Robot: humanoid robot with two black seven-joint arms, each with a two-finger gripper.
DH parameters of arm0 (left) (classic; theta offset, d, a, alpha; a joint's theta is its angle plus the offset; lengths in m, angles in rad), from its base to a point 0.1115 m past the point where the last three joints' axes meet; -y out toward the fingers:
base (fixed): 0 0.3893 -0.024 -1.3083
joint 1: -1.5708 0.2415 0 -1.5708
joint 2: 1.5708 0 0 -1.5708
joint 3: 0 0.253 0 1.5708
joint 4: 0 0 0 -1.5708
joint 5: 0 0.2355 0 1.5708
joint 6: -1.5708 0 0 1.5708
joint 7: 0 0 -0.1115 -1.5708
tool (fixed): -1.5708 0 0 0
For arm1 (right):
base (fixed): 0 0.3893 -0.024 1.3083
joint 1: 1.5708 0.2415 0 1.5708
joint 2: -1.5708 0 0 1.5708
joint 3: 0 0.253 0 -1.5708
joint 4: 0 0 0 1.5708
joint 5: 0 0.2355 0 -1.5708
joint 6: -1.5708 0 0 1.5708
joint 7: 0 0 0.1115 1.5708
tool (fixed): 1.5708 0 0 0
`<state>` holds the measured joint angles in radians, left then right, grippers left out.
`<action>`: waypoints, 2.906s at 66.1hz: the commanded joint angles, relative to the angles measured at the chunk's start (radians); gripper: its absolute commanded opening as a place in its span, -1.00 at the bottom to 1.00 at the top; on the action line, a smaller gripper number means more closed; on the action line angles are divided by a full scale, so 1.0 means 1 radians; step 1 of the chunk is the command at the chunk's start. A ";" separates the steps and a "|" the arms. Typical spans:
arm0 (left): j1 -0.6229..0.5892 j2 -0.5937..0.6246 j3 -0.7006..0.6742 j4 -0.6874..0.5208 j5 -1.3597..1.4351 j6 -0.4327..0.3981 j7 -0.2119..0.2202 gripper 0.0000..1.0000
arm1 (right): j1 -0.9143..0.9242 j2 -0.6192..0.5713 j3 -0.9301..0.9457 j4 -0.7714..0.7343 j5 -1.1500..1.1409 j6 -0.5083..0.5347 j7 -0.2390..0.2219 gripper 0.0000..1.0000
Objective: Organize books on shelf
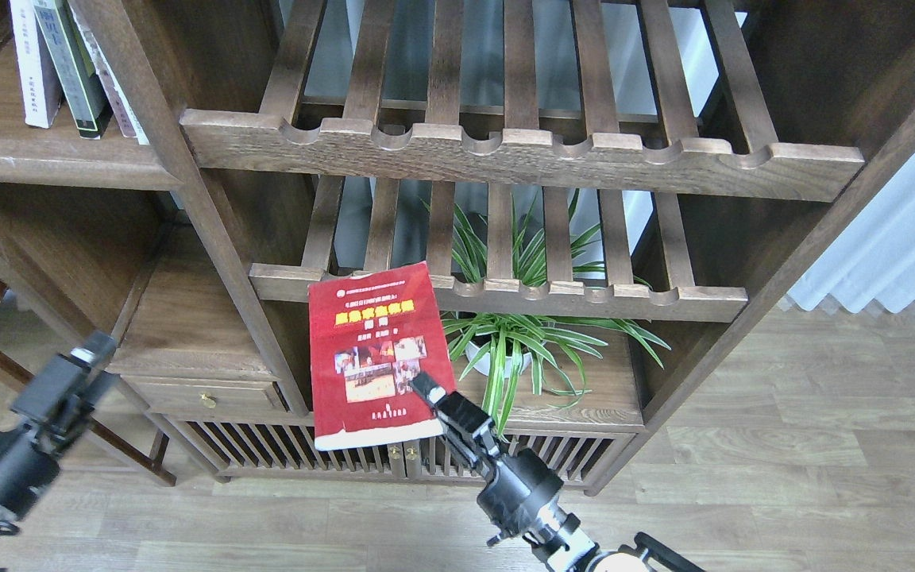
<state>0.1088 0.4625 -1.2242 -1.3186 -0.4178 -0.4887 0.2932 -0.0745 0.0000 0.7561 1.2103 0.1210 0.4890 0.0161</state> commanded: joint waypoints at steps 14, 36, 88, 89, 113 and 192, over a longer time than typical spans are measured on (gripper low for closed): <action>-0.049 -0.005 0.173 -0.010 -0.047 0.000 -0.005 1.00 | -0.042 0.000 -0.029 0.008 0.000 0.000 -0.079 -0.92; -0.055 -0.022 0.290 -0.024 -0.055 0.000 -0.014 0.97 | -0.053 0.000 -0.037 0.021 0.002 0.000 -0.099 -0.92; -0.095 -0.137 0.361 -0.024 -0.084 0.000 -0.012 -0.86 | -0.082 0.000 -0.057 0.038 -0.001 0.000 -0.128 -0.91; -0.095 -0.137 0.364 -0.024 -0.084 0.000 -0.012 -0.86 | -0.084 0.000 -0.055 0.038 -0.001 0.000 -0.128 -0.91; -0.090 -0.111 0.380 -0.021 -0.082 0.000 0.000 -0.89 | -0.082 0.000 -0.040 0.037 -0.003 0.000 -0.133 -0.91; -0.098 0.024 0.370 -0.019 -0.079 0.000 -0.003 -0.90 | -0.070 0.000 -0.044 0.026 -0.014 0.000 -0.119 0.58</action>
<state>0.0101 0.4902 -0.8477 -1.3308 -0.5023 -0.4859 0.2786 -0.1434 -0.0031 0.7196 1.2350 0.1165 0.4888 -0.1030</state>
